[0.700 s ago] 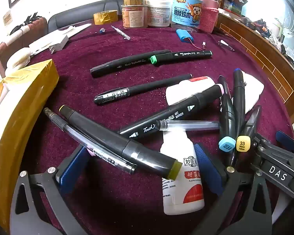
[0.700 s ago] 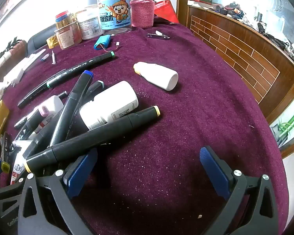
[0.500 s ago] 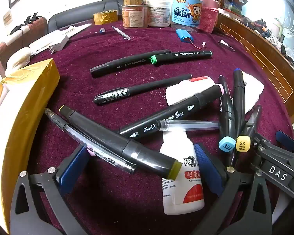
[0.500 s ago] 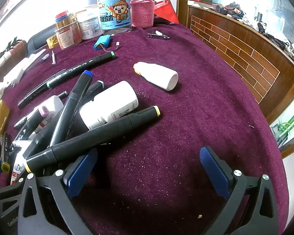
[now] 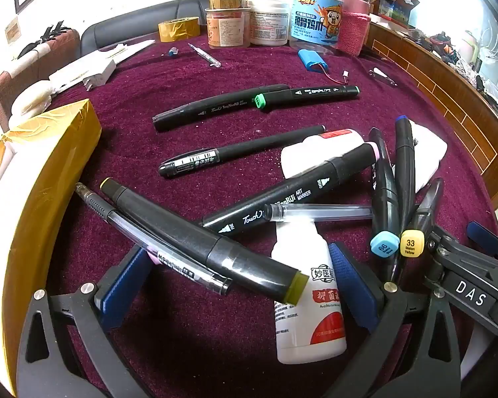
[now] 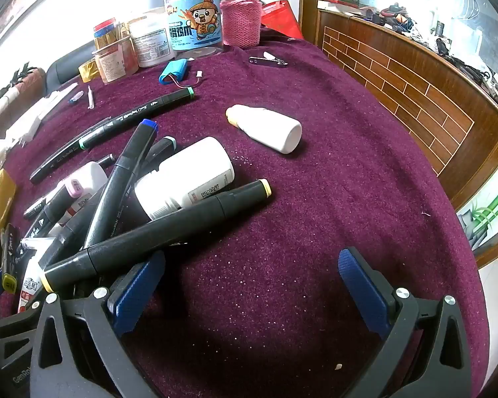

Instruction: Organize rigid objects

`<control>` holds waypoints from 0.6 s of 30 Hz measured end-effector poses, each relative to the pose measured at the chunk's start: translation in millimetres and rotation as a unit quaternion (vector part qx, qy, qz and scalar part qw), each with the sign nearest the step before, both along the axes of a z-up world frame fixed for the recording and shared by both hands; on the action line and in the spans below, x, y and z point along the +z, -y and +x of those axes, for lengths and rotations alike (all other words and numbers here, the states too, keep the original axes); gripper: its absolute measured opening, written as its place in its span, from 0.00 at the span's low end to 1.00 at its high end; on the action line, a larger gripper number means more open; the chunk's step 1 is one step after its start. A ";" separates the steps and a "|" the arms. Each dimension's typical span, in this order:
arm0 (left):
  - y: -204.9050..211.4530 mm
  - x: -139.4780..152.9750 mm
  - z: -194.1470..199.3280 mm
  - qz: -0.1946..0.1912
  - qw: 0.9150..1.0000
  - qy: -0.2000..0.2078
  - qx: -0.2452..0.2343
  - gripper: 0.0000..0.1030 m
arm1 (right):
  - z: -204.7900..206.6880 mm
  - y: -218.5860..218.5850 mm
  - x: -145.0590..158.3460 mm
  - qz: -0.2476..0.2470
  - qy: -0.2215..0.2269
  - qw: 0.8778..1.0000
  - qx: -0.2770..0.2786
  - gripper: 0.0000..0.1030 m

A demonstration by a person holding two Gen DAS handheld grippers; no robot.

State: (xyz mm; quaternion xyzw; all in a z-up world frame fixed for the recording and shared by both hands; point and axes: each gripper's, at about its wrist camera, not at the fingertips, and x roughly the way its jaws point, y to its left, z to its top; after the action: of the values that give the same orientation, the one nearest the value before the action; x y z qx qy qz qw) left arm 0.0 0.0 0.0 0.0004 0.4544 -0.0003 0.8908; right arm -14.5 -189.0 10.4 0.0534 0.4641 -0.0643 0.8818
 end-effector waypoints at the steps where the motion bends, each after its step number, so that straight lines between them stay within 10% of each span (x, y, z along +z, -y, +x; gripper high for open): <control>1: 0.0 0.0 0.0 0.000 1.000 0.000 0.000 1.00 | 0.0 -0.2 0.0 0.000 0.000 1.000 0.000 0.99; 11: 0.4 -0.4 -1.0 -0.001 1.000 0.000 0.000 1.00 | 0.0 0.3 2.3 0.001 -0.001 1.000 0.011 0.99; 18: -5.6 1.8 -13.8 0.004 0.995 -0.045 -0.093 1.00 | -2.3 6.0 2.6 0.018 -0.028 0.997 0.064 0.99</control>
State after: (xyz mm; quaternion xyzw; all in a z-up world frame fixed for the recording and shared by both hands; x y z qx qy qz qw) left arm -13.8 5.5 1.9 0.0466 0.4922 -0.0812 0.8655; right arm -16.8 -195.0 13.0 0.0371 0.4923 -0.0007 0.8696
